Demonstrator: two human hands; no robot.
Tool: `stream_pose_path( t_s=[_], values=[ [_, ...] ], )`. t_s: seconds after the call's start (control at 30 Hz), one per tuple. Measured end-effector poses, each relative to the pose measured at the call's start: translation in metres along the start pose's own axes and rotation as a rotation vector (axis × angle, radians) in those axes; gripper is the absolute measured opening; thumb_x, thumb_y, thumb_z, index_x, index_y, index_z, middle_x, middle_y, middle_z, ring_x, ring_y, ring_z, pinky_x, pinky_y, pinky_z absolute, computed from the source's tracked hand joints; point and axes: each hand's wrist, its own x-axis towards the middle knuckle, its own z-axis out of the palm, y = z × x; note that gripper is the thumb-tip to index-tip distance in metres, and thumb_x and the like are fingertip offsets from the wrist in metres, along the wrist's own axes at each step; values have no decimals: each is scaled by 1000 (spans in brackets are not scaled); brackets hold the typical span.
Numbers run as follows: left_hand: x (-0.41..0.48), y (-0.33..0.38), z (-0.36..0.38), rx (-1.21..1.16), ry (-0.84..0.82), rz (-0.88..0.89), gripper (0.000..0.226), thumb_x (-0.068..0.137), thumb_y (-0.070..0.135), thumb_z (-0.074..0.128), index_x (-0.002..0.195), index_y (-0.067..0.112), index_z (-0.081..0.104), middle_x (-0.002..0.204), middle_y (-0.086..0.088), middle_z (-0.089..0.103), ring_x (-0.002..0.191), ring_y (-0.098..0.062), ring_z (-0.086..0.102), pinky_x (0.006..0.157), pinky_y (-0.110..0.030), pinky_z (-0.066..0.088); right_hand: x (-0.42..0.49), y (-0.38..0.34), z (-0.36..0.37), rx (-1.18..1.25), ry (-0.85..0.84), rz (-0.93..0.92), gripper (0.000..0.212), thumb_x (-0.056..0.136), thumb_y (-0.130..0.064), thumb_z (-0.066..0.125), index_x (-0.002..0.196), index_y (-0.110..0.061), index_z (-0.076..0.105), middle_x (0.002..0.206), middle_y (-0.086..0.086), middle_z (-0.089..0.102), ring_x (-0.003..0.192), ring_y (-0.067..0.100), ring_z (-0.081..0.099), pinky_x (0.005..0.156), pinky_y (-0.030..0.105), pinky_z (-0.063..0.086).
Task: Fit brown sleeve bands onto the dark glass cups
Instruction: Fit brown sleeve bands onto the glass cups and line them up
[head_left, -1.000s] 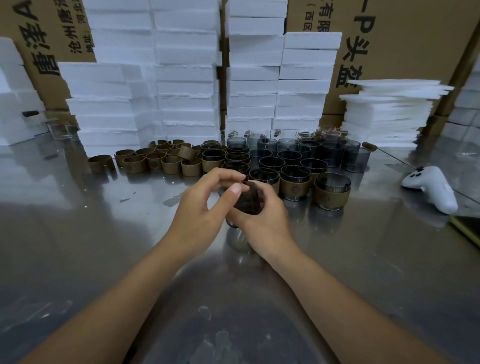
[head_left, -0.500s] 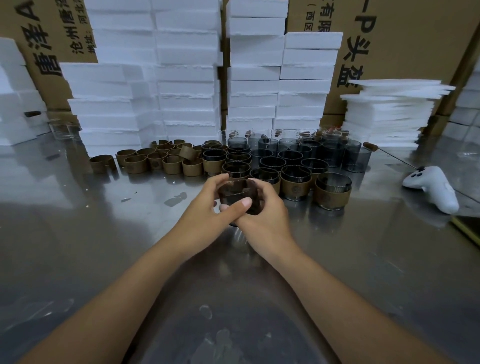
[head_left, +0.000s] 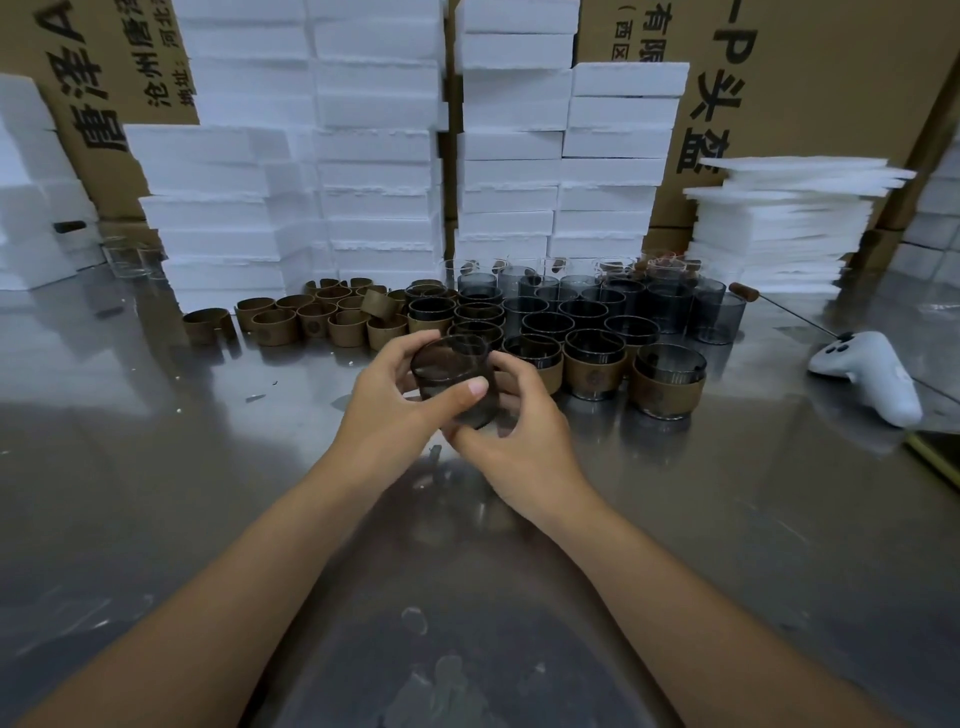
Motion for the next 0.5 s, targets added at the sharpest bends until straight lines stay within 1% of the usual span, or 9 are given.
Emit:
stream_pose_path(
  t_s=[0.07,0.13,0.2,0.27,0.33,0.4,0.5],
  values=[
    [1,1,-2,-23,31,5,53,68,19,82,112,32,57,110,4,67,103,-2,62,71,-6,46,2,-1,0,21,-2,56,62,80,-3,67,132,-25,42,104,-18,55,99,2,58,87,22,49],
    [1,2,-2,-29,37,12,55,66,21,83,112,32,57,110,5,67,101,0,62,72,-6,46,4,-3,-2,93,35,146,56,85,2,57,135,-19,42,98,-13,57,90,6,61,80,20,50],
    [1,4,-2,-23,16,15,61,56,35,83,111,36,57,110,6,68,103,-2,62,76,-8,47,7,-6,-7,220,87,245,43,90,0,53,129,-17,49,88,-9,64,84,8,65,78,21,53],
    [-1,4,-1,-11,-11,19,70,45,47,80,110,37,56,110,7,68,106,-4,62,81,-14,48,9,-10,-10,401,108,340,29,93,-2,51,119,-16,54,81,-3,69,74,8,68,71,20,55],
    [-1,3,1,5,-34,28,73,43,51,83,110,38,57,109,9,68,107,-5,62,84,-19,48,9,-12,-11,513,121,407,21,96,-8,51,115,-13,57,89,5,70,79,14,69,72,22,55],
    [-3,2,2,26,-47,33,69,47,50,88,108,42,57,106,14,68,106,-2,62,83,-19,48,10,-12,-11,545,126,438,16,97,-14,52,110,-12,61,98,9,71,83,18,69,77,25,54],
    [-5,1,4,50,-61,35,60,54,44,83,108,46,56,107,16,68,109,-2,61,89,-25,50,9,-13,-11,591,95,443,16,98,-17,51,101,-12,65,92,8,71,76,15,66,76,26,53]
  ],
)
